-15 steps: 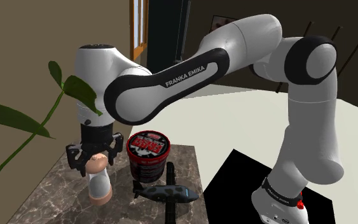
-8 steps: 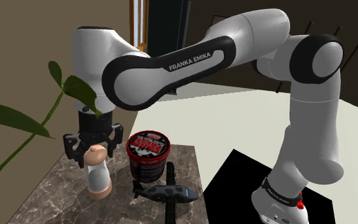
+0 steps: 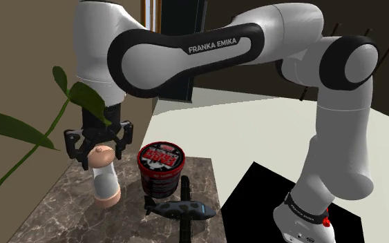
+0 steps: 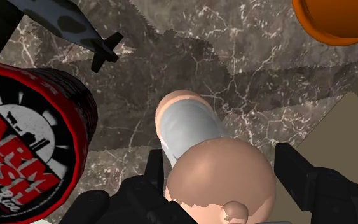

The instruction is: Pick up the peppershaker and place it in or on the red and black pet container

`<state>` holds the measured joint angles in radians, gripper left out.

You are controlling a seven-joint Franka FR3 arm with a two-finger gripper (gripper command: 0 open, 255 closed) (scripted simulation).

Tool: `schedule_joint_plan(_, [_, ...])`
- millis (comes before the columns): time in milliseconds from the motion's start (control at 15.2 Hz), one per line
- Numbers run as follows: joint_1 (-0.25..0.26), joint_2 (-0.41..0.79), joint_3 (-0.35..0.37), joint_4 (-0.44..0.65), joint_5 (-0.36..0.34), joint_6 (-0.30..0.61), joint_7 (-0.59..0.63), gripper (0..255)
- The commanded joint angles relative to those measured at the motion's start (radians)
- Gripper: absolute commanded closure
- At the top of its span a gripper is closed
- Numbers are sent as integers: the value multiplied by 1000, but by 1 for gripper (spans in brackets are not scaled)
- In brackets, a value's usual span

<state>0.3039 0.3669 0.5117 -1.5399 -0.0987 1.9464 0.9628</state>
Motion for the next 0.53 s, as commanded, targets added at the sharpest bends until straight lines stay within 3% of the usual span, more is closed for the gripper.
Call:
schedule_joint_plan(0, [2,-1,1,26,1,-27,0,255])
schedule_joint_plan(462, [9,-4,4,118,3,-120,2,255])
